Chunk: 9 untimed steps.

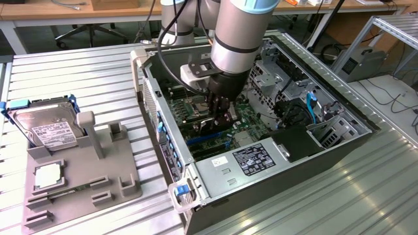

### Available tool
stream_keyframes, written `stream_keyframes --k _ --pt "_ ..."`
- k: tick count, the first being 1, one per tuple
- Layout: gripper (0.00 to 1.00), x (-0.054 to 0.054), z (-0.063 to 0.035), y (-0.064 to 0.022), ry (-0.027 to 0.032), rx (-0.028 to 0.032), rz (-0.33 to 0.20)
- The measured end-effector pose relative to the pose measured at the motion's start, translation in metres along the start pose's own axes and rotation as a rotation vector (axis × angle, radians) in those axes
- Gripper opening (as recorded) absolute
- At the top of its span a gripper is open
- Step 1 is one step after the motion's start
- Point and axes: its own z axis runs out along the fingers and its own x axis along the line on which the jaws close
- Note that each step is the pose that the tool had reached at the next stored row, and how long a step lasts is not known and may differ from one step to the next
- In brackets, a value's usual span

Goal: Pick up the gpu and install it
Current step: 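Insert the gpu into the slot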

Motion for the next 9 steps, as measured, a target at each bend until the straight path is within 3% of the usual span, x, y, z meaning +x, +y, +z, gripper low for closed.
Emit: stream_keyframes --k 9 --pt "0.27 0.0000 0.0000 0.0000 -0.0001 0.0000 0.000"
